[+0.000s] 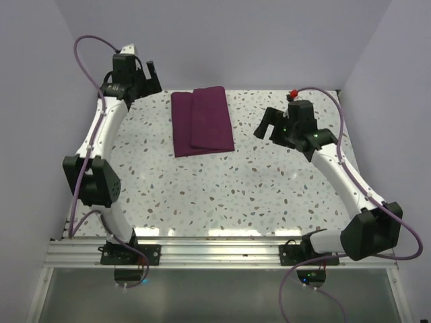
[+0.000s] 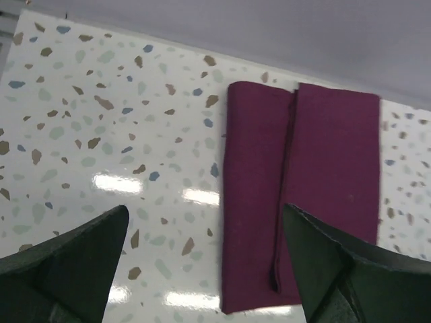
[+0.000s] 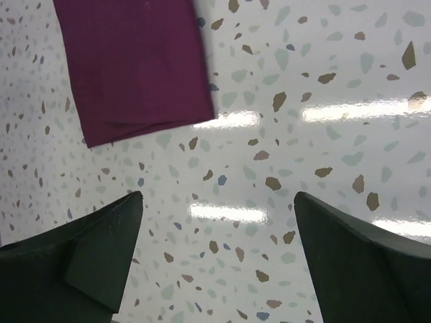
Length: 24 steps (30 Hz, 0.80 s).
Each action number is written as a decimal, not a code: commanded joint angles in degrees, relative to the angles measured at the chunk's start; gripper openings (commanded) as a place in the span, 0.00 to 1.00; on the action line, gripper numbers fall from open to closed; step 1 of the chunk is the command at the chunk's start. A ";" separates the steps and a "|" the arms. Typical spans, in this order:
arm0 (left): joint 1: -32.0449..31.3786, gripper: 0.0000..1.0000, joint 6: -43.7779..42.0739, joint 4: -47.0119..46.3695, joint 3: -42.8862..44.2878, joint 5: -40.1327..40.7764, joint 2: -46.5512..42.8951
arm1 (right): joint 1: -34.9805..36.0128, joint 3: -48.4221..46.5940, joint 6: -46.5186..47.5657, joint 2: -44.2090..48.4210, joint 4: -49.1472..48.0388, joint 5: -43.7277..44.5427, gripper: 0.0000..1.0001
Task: Open and lay out the surgical kit
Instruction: Open the surgical kit at the center of the board.
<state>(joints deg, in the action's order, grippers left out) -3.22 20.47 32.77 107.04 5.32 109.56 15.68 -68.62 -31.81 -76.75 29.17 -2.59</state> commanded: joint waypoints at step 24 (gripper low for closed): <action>-7.67 1.00 10.38 2.82 -42.26 -5.85 -52.51 | 24.66 -74.55 11.42 -63.33 22.35 4.26 0.96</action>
<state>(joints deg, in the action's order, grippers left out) -11.00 29.61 34.37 68.14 -1.23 58.04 40.34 -138.72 -20.73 -137.08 47.97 0.58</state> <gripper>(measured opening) 0.997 0.967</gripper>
